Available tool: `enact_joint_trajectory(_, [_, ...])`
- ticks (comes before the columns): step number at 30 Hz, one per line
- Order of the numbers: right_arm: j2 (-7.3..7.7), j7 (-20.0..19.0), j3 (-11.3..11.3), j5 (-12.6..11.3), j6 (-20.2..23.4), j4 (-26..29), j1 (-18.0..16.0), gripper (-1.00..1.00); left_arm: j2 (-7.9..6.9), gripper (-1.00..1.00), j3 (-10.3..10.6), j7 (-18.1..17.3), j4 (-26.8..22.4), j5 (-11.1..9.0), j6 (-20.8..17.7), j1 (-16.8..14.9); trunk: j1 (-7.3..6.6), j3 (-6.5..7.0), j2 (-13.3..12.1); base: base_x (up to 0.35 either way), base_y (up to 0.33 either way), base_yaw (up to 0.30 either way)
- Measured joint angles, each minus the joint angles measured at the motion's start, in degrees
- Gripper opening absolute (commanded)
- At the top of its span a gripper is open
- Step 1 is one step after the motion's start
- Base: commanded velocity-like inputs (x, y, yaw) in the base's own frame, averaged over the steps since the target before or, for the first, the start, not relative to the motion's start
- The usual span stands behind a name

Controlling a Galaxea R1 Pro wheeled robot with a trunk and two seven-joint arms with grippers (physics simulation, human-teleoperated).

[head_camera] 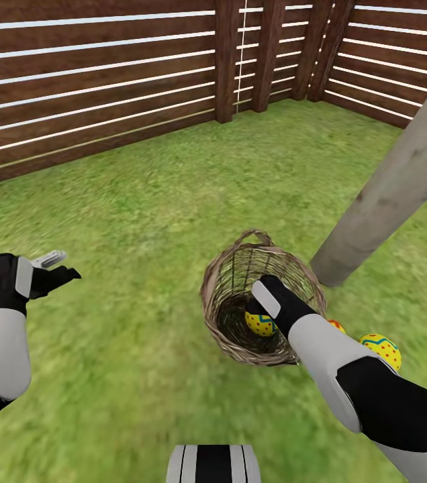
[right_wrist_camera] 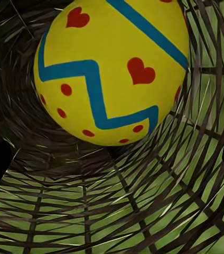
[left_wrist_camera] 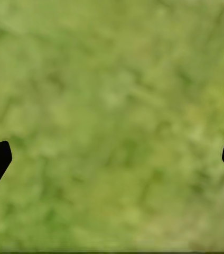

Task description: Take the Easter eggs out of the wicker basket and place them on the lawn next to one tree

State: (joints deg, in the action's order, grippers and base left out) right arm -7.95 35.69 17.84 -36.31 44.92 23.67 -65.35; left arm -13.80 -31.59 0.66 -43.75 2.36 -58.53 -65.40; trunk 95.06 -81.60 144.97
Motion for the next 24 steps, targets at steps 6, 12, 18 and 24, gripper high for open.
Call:
enact_joint_trajectory(6, [0.00,0.02,0.00,0.00,0.00,0.00,0.00,1.00,0.01,1.00,-0.29,0.05,2.22,-0.08,0.04,0.04,0.00,0.00,0.00,0.000,0.000,0.000])
enact_joint_trajectory(12, [0.07,0.02,0.00,0.00,0.00,-0.04,0.00,1.00,0.05,1.00,-0.41,0.07,2.80,-0.09,0.05,0.06,0.00,0.00,0.00,0.000,0.000,0.000])
enact_joint_trajectory(18, [0.08,0.06,0.00,0.02,0.00,-0.08,0.00,1.00,0.06,1.00,-0.42,0.07,2.90,-0.09,0.05,0.06,0.00,0.00,0.00,0.000,0.000,0.000])
enact_joint_trajectory(24, [0.02,0.10,0.00,0.00,0.00,-0.09,0.00,1.00,0.08,1.00,-0.42,0.09,2.95,-0.05,0.05,0.06,0.00,0.00,0.00,0.000,0.000,0.000])
